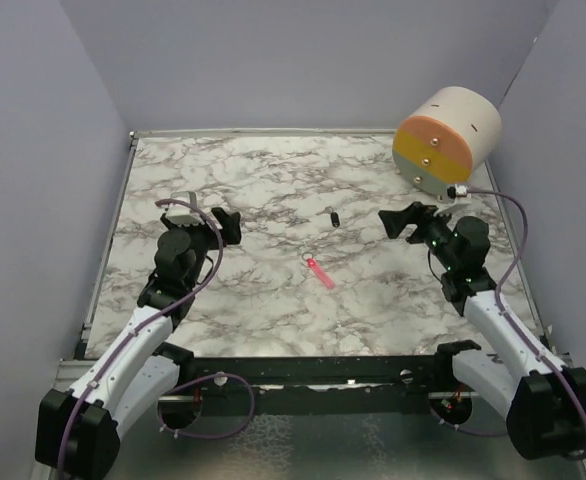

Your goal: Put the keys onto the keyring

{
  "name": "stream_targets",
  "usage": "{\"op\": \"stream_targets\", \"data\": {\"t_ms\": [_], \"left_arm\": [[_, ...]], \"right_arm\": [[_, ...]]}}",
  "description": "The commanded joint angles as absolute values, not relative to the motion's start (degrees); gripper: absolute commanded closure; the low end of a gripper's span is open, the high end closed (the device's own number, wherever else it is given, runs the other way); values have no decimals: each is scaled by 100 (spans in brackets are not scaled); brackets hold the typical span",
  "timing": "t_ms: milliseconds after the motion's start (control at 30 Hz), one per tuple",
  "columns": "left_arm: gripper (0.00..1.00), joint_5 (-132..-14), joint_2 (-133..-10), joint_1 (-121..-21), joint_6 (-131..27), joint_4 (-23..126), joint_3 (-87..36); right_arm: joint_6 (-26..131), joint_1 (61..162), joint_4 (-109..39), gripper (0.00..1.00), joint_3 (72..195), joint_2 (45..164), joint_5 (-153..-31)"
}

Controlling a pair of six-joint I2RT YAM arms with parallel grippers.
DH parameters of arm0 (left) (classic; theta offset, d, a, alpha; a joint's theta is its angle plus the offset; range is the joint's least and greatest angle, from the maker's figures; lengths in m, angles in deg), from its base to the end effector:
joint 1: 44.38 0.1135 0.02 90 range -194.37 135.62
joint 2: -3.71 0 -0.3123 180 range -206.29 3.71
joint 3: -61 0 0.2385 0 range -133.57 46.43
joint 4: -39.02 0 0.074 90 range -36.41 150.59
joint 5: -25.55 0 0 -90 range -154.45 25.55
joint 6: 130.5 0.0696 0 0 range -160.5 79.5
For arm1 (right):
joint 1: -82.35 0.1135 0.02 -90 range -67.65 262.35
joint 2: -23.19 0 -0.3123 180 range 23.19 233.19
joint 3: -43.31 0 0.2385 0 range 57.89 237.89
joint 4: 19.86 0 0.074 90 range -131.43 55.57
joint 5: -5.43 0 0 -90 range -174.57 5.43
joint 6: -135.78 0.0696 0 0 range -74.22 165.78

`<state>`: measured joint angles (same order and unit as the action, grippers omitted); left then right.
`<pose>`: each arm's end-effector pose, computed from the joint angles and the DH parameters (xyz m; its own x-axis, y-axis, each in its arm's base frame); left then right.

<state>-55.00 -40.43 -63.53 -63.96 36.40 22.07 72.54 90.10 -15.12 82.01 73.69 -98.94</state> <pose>0.1699 -0.0469 0.3029 -0.1063 -0.3788 -0.9194 0.1377 0.9101 -0.3909 0.1911 0.0434 0.2883 -0.2774 0.4024 -0.8724 -0.2797 0.8349 0.4741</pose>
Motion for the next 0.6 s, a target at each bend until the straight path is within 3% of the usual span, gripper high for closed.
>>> {"op": "stream_targets", "data": {"t_ms": [0,100,333,567], "left_arm": [[1,-6087,-4557,-6396,-6388,3979,1856],[1,-6079,-4696,-6570,-6393,3983,1850],[7,-5908,-4778,-7050,-6564,4041,1915],[11,-5796,-4858,-7282,-6632,4120,2014]], "right_arm": [[6955,9014,-2017,5,8813,8234,-10756],[6751,9422,-2100,10,8995,8763,-10780],[6163,11521,-2904,13,9753,9888,-8968],[6123,12370,-2992,21,9952,10910,-8260]]}}
